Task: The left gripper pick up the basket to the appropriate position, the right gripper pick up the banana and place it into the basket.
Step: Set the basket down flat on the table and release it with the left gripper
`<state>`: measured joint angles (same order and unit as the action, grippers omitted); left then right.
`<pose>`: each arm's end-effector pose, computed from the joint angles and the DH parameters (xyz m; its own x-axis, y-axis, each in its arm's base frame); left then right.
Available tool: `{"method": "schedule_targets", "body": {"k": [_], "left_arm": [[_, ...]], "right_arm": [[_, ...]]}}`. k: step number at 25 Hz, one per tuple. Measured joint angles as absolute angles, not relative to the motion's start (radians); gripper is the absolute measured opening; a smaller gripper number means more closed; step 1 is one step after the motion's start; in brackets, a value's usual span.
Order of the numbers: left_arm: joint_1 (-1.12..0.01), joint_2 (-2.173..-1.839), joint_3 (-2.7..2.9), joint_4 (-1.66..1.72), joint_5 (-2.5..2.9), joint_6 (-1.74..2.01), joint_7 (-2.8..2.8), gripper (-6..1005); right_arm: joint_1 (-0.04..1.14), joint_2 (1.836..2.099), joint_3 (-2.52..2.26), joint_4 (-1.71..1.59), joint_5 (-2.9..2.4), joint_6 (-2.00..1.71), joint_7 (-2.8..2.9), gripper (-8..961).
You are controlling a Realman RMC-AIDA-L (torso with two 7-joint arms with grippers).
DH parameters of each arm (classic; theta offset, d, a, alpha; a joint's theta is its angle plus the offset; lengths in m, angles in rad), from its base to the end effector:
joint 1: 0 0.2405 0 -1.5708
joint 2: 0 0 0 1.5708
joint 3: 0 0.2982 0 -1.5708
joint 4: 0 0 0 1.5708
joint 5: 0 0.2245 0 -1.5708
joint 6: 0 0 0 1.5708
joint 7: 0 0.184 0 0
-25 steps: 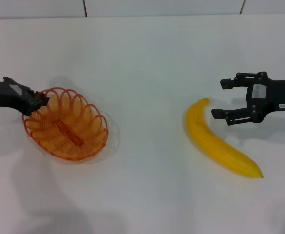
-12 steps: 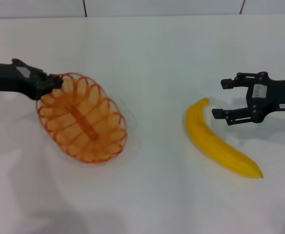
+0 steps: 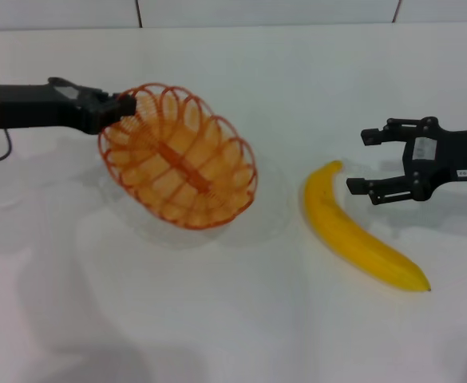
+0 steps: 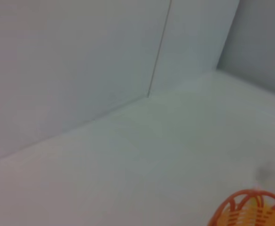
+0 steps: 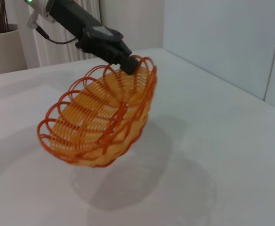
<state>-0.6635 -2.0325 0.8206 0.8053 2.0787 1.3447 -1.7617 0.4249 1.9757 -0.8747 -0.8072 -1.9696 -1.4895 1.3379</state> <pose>-0.2508 0.4535 -0.0249 0.8112 0.4360 0.3897 0.5529 -0.7888 -0.2685 0.3296 0.3723 -0.0087 0.9231 -0.2384 -0.3016 -0.3304 -0.8931 -0.3053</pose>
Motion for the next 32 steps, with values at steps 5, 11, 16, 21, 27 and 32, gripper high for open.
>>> {"method": "schedule_targets", "body": {"k": [5,11,16,21,27,32], "left_arm": [[-0.662,-2.032,0.821,0.716,1.982,1.279,-1.724,68],[-0.658,-2.033,0.821,0.612,1.929,1.168,-1.704,68],[-0.658,-2.035,0.821,0.547,1.925,1.107,-1.704,68],[-0.651,-2.036,0.821,0.495,1.892,1.059,-1.679,69],[-0.651,-2.039,0.821,0.46,1.878,1.029,-1.675,69],[-0.658,-2.04,0.82,0.428,1.863,1.002,-1.675,69]], "right_arm": [[0.425,1.974,-0.88,-0.808,-1.971,-1.49,1.338,893],[0.426,1.974,-0.881,-0.807,-1.971,-1.494,1.34,892],[0.426,1.974,-0.882,-0.807,-1.976,-1.495,1.351,892],[0.426,1.974,-0.883,-0.807,-1.987,-1.493,1.359,892],[0.429,1.975,-0.884,-0.807,-1.995,-1.492,1.366,892],[0.43,1.977,-0.884,-0.807,-1.999,-1.492,1.367,893]]}}
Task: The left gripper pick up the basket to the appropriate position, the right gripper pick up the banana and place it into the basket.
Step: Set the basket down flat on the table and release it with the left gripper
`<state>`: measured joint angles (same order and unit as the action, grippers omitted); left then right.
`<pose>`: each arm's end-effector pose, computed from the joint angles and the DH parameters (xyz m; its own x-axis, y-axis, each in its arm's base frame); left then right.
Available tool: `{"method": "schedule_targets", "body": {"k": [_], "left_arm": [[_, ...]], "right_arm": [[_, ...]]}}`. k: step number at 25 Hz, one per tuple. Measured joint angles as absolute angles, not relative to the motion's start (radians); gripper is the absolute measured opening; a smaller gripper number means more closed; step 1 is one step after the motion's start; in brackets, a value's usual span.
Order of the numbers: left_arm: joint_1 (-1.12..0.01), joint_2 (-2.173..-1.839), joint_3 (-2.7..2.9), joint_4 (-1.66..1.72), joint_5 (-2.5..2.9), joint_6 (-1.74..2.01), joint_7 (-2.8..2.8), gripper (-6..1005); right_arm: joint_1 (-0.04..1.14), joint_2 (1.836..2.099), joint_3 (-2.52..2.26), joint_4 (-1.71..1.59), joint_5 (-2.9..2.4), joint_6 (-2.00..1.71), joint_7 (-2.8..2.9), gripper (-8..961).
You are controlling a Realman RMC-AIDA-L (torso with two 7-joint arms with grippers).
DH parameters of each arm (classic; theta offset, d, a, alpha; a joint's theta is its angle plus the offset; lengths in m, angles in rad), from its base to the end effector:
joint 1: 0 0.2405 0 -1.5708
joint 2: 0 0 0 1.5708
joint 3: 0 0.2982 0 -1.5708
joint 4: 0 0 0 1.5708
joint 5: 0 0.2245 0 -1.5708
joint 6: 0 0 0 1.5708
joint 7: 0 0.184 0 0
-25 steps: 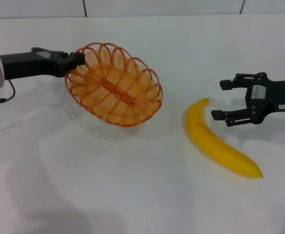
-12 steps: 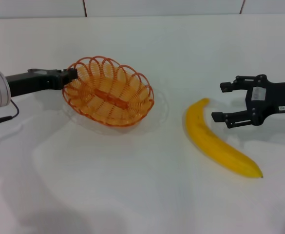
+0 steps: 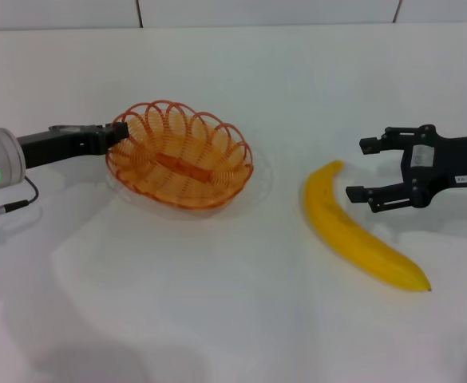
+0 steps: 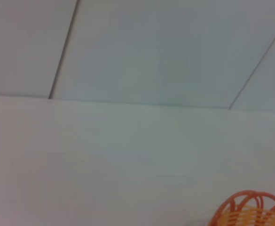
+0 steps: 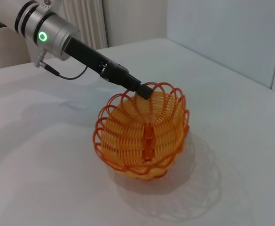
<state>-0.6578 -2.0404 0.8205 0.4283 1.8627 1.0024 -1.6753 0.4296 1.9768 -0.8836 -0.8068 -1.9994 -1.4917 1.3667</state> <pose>-0.3114 0.4552 -0.0759 0.5715 0.6069 0.5522 0.8099 -0.5254 -0.2608 0.3315 0.3702 -0.0129 0.9221 -0.2676 -0.2793 -0.3455 -0.8947 -0.2833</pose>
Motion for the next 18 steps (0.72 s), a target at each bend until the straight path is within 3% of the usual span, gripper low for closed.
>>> {"method": "schedule_targets", "body": {"k": [18], "left_arm": [[-0.66,-2.043,0.828,0.318,1.733,0.894,-1.632,67]], "right_arm": [[0.437,1.985,-0.878,-0.807,-2.022,-1.489,1.367,892]]}}
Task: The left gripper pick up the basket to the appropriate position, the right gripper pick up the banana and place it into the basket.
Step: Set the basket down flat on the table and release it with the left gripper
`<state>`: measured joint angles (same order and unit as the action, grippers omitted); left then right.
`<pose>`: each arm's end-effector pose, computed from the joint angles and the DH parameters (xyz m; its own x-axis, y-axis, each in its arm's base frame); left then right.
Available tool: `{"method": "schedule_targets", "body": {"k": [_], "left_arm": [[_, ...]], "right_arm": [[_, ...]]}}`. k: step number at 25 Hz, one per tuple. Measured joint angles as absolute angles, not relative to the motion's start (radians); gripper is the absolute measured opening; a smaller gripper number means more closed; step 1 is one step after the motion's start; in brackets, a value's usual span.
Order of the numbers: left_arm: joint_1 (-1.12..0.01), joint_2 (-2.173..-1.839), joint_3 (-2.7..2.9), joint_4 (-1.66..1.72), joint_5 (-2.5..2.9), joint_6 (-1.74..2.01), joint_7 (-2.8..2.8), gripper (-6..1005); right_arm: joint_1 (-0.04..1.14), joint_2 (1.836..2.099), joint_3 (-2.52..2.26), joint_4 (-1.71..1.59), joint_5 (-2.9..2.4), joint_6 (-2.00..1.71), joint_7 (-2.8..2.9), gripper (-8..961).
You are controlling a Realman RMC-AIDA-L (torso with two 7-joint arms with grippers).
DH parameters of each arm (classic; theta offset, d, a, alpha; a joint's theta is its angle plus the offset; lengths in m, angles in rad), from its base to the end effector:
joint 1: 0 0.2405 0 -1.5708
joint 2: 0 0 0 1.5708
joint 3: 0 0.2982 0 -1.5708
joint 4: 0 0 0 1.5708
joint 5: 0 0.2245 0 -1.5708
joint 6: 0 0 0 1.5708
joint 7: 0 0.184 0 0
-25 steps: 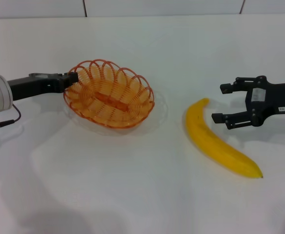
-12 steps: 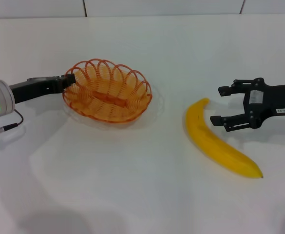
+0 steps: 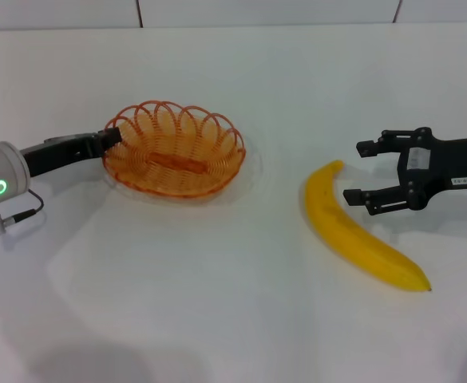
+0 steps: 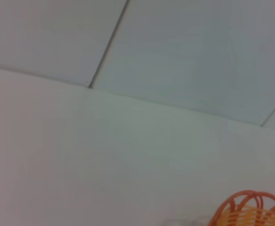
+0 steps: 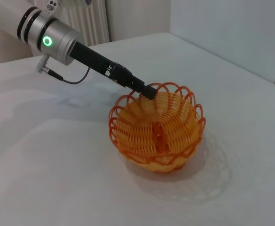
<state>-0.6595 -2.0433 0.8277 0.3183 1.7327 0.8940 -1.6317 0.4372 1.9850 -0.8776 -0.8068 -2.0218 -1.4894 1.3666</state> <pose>-0.3283 0.4543 -0.0874 0.4691 0.6329 0.6159 0.8783 -0.4073 -0.2504 0.3307 0.3708 -0.0168 0.9253 -0.2686 -0.2677 -0.3414 -0.8973 -0.2797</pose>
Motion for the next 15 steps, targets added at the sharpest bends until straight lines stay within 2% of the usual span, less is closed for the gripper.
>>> {"method": "schedule_targets", "body": {"k": [15], "left_arm": [[-0.665,-2.046,0.833,0.308,1.692,0.894,-1.608,166]], "right_arm": [[0.437,1.987,-0.878,-0.807,-2.022,-1.489,1.367,893]]}}
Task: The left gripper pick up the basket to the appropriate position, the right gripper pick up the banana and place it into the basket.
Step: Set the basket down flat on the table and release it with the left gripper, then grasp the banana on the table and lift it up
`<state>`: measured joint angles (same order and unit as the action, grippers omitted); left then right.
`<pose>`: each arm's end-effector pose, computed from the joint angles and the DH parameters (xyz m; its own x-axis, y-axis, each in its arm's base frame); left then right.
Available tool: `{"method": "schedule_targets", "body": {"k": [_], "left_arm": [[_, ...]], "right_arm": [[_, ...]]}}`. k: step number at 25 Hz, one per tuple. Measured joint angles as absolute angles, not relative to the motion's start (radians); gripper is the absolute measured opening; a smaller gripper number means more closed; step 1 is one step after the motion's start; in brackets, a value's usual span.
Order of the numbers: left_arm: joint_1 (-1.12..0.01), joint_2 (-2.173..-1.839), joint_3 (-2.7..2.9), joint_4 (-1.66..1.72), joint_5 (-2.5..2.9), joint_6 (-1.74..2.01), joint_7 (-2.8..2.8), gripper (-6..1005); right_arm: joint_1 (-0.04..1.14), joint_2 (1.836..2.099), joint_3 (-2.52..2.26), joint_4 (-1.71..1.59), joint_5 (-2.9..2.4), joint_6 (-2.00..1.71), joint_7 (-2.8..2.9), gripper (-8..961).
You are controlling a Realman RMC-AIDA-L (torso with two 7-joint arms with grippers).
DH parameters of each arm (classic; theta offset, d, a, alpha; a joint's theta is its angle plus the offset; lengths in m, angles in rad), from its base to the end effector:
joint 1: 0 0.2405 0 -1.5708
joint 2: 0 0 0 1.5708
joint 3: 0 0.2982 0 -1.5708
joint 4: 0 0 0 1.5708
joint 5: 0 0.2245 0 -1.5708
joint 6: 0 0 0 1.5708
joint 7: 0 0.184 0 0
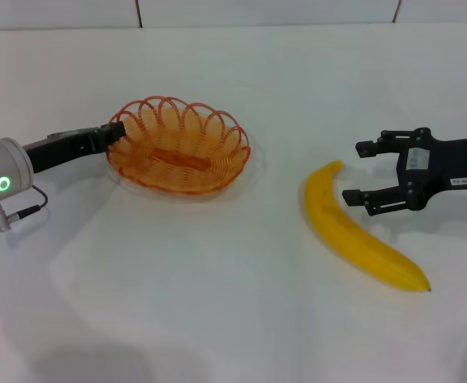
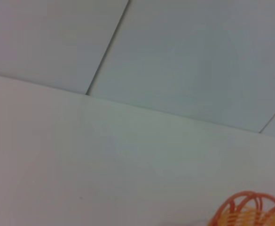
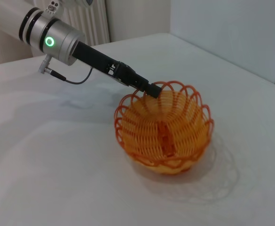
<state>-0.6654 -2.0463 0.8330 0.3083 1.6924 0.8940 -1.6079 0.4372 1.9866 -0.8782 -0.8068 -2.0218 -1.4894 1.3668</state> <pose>-0.3230 0.4566 -0.0886 0.4640 0.6196 0.6331 0.8788 -0.4120 -0.2409 0.3303 0.3706 -0.0177 0.9250 -0.2689 -0.2686 -0.3417 -0.8977 -0.2782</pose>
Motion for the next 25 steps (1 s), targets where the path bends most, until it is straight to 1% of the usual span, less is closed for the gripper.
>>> {"method": "schedule_targets", "body": {"k": [10,16,21,25], "left_arm": [[-0.666,-2.049,0.833,0.308,1.689,0.898,-1.586,237],[-0.651,-2.047,0.836,0.321,1.68,0.961,-1.56,444],[-0.603,-2.044,0.836,0.413,1.68,1.029,-1.536,453],[-0.535,-2.045,0.836,0.524,1.677,1.094,-1.537,459]], "right_arm": [[0.437,1.986,-0.875,-0.805,-2.022,-1.489,1.367,893],[0.434,1.989,-0.874,-0.796,-2.022,-1.453,1.367,892],[0.434,1.99,-0.874,-0.794,-2.022,-1.448,1.367,892],[0.436,1.99,-0.874,-0.795,-2.022,-1.445,1.367,893]]}}
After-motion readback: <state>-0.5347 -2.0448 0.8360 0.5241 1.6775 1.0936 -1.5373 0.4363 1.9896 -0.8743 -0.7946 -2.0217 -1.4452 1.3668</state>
